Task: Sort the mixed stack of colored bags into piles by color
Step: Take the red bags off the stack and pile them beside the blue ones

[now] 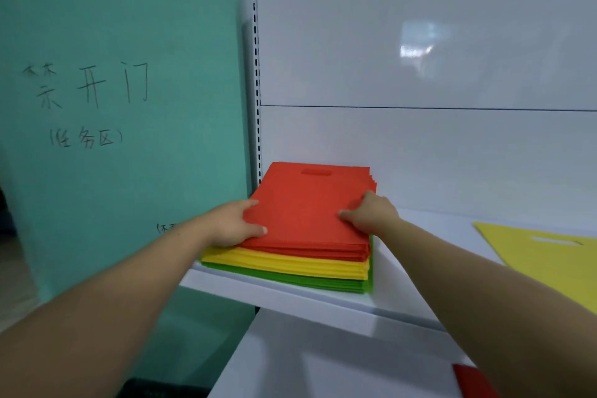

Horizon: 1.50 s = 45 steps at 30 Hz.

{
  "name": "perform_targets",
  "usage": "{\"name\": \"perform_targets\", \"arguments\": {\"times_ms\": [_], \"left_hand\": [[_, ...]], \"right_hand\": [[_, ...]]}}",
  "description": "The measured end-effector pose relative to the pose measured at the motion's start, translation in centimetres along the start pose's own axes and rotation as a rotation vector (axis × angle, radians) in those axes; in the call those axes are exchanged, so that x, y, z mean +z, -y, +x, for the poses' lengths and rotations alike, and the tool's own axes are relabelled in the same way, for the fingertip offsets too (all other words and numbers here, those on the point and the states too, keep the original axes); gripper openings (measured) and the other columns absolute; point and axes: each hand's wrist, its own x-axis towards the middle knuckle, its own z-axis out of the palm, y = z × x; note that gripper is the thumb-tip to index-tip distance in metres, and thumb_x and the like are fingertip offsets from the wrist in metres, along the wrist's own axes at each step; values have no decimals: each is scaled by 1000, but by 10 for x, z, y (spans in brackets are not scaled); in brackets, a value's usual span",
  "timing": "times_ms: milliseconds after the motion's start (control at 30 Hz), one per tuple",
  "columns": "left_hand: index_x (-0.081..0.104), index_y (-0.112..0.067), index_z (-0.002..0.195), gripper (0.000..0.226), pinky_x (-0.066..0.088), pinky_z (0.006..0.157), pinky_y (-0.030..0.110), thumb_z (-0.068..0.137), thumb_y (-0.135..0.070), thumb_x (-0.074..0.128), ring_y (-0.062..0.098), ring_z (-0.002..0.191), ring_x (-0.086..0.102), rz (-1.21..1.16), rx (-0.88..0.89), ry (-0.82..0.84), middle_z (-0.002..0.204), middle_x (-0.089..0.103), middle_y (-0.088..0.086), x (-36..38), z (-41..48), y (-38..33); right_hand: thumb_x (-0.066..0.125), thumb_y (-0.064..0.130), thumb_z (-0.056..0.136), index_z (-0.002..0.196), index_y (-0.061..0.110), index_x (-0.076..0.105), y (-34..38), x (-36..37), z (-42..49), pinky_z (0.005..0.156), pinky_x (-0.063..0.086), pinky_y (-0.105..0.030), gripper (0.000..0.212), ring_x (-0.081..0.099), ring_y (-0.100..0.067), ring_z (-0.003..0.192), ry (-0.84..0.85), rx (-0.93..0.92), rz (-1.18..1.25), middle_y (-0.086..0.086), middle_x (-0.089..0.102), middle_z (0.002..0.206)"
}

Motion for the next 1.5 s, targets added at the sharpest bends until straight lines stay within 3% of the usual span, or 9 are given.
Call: {"name": "perform_targets", "arguments": {"times_ms": [167, 300, 433, 567, 800, 967, 1167, 1400, 1500], "left_hand": [[44, -18, 140, 64, 31, 109, 28, 88, -55, 53, 19, 130, 43, 23, 47, 70, 146, 43, 2, 6, 9, 7], [41, -19, 141, 66, 32, 109, 31, 87, -56, 54, 21, 130, 43, 62, 80, 93, 146, 42, 2, 3, 12, 9], [28, -25, 148, 90, 32, 111, 36, 75, -63, 64, 22, 132, 41, 20, 84, 149, 150, 36, 0, -7, 13, 14], [29, -26, 147, 87, 37, 103, 27, 76, -42, 75, 19, 123, 47, -277, 190, 148, 144, 41, 0, -16, -3, 12], [56, -31, 116, 45, 50, 94, 40, 84, 1, 65, 17, 108, 57, -961, 434, -48, 121, 56, 1, -6, -46, 2], [57, -38, 108, 52, 47, 99, 40, 83, 8, 61, 14, 106, 61, -990, 540, -31, 114, 63, -4, 33, -93, -7], [57, -36, 111, 49, 49, 76, 14, 86, 5, 59, -14, 81, 60, -1029, 486, 76, 102, 61, -18, 94, -149, -29], [58, -47, 104, 49, 50, 83, 30, 88, 0, 59, 3, 95, 60, -1001, 382, 280, 107, 60, -14, 179, -218, -74], [58, -44, 105, 47, 50, 82, 29, 88, 0, 59, 6, 95, 61, -999, 321, 338, 108, 60, -11, 213, -255, -100]], "right_hand": [[61, 17, 87, 135, 11, 42, 5, -3, -6, 96, 41, -33, 52, 52, -32, 119, -85, 19, 105, -14, 55, 130], [41, 11, 93, 137, 19, 42, 14, -2, -26, 95, 41, -38, 45, 51, -35, 115, -263, -148, -28, -13, 51, 128], [43, 11, 97, 133, 14, 49, 21, -15, -55, 95, 39, -37, 37, 52, -35, 110, -478, -330, 83, -14, 51, 124], [51, 3, 94, 125, 6, 56, 29, -37, -99, 87, 32, -18, 32, 54, -26, 104, -737, -436, 238, -13, 59, 118], [53, 8, 93, 119, 23, 57, 11, -57, -185, 60, 34, -10, 30, 42, 0, 56, -959, -244, 445, 20, 50, 87], [60, 9, 90, 117, 19, 58, -23, -41, -247, 67, 33, -2, 29, 47, 13, 69, -1000, -109, 407, 23, 50, 90], [61, 14, 91, 118, 18, 59, -87, -30, -316, 73, 33, -1, 27, 48, 9, 78, -977, 44, 352, 21, 52, 96], [62, 22, 91, 123, 22, 55, -181, -28, -406, 65, 32, -6, 33, 47, 8, 78, -829, 274, 345, 20, 51, 95], [61, 25, 91, 125, 24, 54, -222, -35, -443, 78, 32, -14, 35, 45, 2, 93, -784, 364, 388, 11, 53, 106]]}}
